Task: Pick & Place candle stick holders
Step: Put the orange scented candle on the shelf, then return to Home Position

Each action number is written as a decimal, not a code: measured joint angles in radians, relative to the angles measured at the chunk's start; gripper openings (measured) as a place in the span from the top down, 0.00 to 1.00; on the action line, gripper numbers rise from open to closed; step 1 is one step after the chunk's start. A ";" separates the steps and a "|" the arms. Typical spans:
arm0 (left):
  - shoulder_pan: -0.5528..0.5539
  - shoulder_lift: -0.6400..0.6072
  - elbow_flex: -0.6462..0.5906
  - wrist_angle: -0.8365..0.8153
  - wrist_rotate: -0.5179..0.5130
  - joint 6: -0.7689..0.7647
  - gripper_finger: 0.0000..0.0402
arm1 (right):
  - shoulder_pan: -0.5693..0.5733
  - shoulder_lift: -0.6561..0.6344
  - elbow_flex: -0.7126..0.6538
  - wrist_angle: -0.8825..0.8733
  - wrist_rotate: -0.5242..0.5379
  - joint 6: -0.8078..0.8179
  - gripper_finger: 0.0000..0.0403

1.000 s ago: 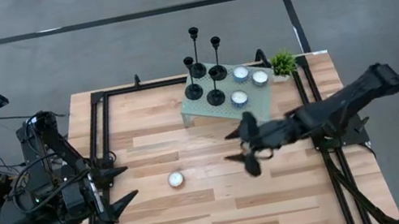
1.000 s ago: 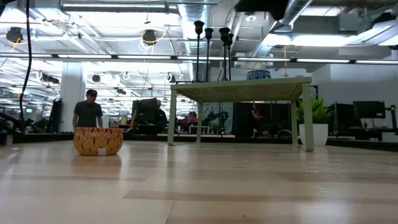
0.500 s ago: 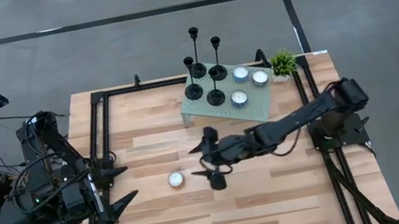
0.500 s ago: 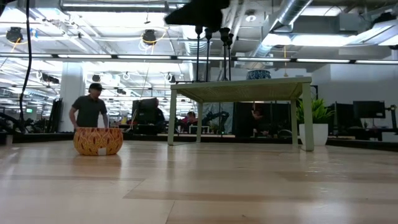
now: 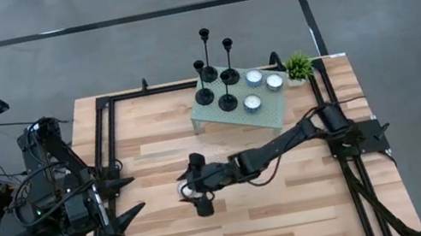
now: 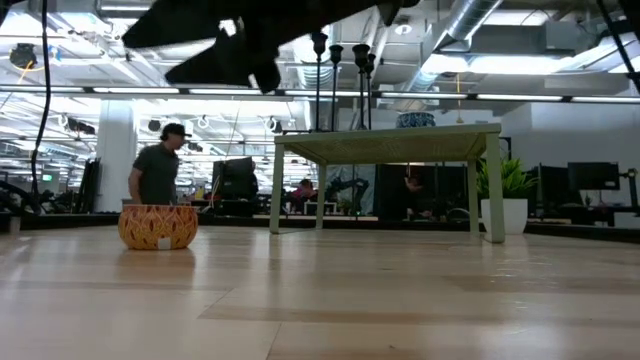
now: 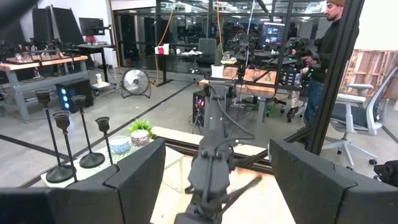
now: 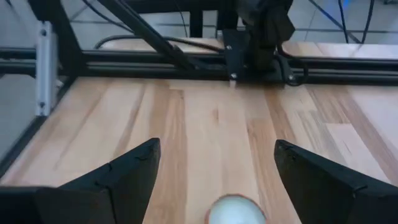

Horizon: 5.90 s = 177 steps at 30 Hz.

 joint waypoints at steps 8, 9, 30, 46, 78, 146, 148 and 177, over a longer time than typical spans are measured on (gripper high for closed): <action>0.000 0.000 0.000 0.000 0.000 0.001 0.29 | -0.021 0.124 0.068 -0.004 0.005 0.064 0.24; 0.000 0.000 0.000 0.000 0.000 0.001 0.29 | -0.025 0.135 0.066 -0.004 0.004 0.078 0.24; 0.000 0.002 0.000 0.000 0.000 0.003 0.29 | -0.050 0.196 0.034 0.073 -0.022 0.124 0.24; 0.000 0.002 0.000 0.000 0.000 0.004 0.29 | -0.047 0.302 0.039 0.109 -0.050 0.219 0.24; 0.000 -0.003 0.000 0.000 0.000 0.001 0.29 | -0.029 0.095 0.036 -0.132 -0.051 0.123 0.30; 0.035 -0.003 0.000 0.004 0.000 0.001 0.29 | -0.464 -0.995 -0.616 -0.911 0.045 0.232 0.29; 0.035 -0.003 0.000 0.004 0.000 0.000 0.29 | -0.473 -0.990 -0.616 -0.905 0.039 0.227 0.29; 0.051 -0.002 0.000 -0.002 0.000 0.025 0.29 | -0.480 -1.193 -0.448 -0.972 0.084 0.200 0.18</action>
